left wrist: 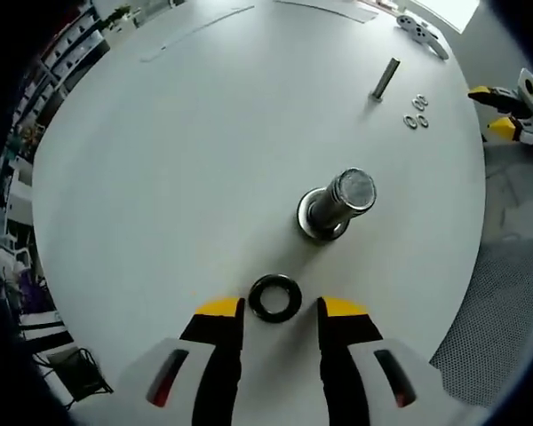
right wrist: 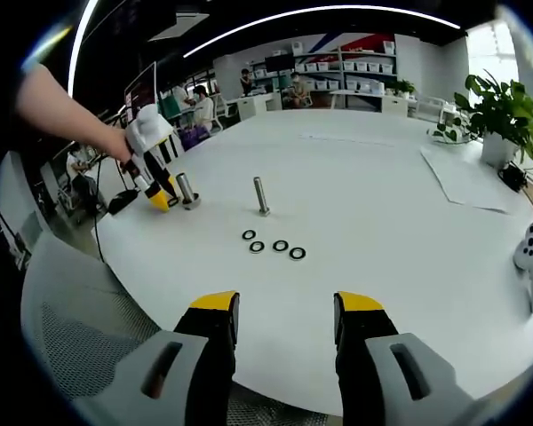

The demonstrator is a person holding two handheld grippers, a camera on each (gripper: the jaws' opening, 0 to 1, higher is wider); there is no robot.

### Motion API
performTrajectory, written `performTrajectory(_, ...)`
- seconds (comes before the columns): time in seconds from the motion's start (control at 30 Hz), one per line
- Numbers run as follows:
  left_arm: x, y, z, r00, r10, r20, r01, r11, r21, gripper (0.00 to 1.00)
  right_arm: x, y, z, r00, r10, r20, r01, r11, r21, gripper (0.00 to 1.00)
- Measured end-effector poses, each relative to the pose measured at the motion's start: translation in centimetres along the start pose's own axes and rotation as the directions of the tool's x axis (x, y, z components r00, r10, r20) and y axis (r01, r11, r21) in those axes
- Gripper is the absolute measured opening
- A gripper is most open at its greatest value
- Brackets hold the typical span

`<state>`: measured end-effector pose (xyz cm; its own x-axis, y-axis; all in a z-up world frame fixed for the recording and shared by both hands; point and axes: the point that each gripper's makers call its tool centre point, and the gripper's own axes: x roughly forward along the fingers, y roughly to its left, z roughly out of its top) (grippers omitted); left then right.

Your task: Place the washer onto the threaded stud by aligning its center hole with the stud, sliding it down to the base, and recovering from edge contact or off-axis alignment until the washer reaches the visible bottom stop.

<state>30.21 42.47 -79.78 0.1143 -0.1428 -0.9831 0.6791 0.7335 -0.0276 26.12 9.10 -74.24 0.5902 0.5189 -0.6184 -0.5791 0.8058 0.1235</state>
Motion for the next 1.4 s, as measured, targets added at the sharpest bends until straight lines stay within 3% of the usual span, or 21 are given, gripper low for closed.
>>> performTrajectory(0.07, 0.01, -0.01, -0.1, 1.0, 0.023, -0.018, -0.021, 0.998, 0.063, 0.34, -0.06, 0.0, 0.05, 1.0, -0.001, 0.002, 0.001, 1.0, 0.001, 0.45)
performTrajectory(0.37, -0.07, 0.39, -0.01, 1.0, 0.019, -0.011, -0.019, 1.0, 0.01, 0.27, -0.09, -0.07, 0.12, 1.0, -0.003, 0.005, 0.003, 1.0, 0.004, 0.45)
performTrajectory(0.7, -0.05, 0.36, 0.01, 0.999, 0.028, -0.029, -0.028, 1.0, 0.01, 0.26, -0.08, -0.05, 0.14, 1.0, -0.002, 0.006, 0.002, 1.0, 0.004, 0.45)
performTrajectory(0.8, 0.0, 0.21, 0.16, 0.999, 0.029, -0.019, -0.029, 0.999, 0.031, 0.21, -0.05, -0.07, 0.12, 1.0, -0.002, 0.007, 0.002, 1.0, 0.003, 0.45)
performTrajectory(1.4, 0.03, 0.29, 0.11, 0.999, 0.033, -0.038, -0.033, 0.999, 0.004, 0.2, -0.07, -0.08, 0.11, 1.0, -0.003, 0.006, 0.003, 1.0, 0.005, 0.44)
